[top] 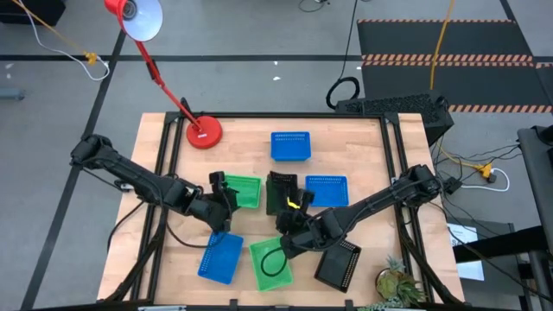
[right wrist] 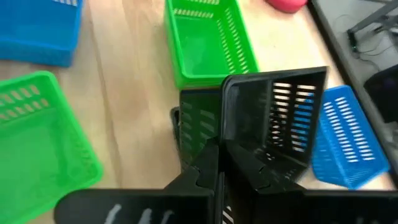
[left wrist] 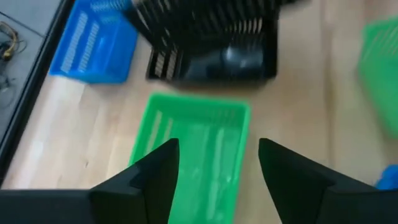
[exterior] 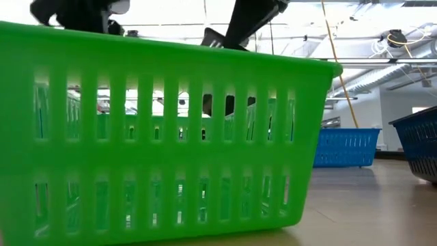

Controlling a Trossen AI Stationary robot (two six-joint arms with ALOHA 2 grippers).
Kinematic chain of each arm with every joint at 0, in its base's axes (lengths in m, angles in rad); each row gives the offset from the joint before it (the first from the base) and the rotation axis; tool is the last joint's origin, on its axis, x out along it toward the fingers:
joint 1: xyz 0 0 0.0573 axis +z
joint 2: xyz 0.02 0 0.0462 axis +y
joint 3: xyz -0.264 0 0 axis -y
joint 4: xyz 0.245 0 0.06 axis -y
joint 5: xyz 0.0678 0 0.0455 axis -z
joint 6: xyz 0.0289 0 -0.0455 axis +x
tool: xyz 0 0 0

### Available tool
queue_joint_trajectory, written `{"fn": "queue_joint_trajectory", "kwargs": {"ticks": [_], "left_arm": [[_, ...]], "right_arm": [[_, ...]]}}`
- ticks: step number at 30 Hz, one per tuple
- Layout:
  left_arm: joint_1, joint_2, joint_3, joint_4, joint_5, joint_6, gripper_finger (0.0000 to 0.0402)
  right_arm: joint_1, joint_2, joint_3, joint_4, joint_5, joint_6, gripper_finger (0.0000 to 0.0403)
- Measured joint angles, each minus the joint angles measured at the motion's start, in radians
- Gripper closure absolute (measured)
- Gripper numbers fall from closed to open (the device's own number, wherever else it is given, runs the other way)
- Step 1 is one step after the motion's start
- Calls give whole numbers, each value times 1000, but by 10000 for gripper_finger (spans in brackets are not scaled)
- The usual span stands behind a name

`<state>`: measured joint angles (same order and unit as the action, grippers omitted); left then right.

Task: Stack baskets by color
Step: Stack the top black bin on the middle black bin

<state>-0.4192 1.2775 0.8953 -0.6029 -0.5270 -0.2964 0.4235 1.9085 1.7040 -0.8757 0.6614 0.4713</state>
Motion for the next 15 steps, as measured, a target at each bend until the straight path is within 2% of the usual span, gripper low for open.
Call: {"fn": "queue_joint_trajectory", "kwargs": {"ticks": [6, 15], "left_arm": [[-24, 9, 11, 129, 0, 7, 209], [-29, 13, 8, 137, -28, 1, 242]], "right_arm": [[-3, 1, -8, 11, -36, 1, 395], [-32, 0, -29, -12, -35, -8, 395]]}}
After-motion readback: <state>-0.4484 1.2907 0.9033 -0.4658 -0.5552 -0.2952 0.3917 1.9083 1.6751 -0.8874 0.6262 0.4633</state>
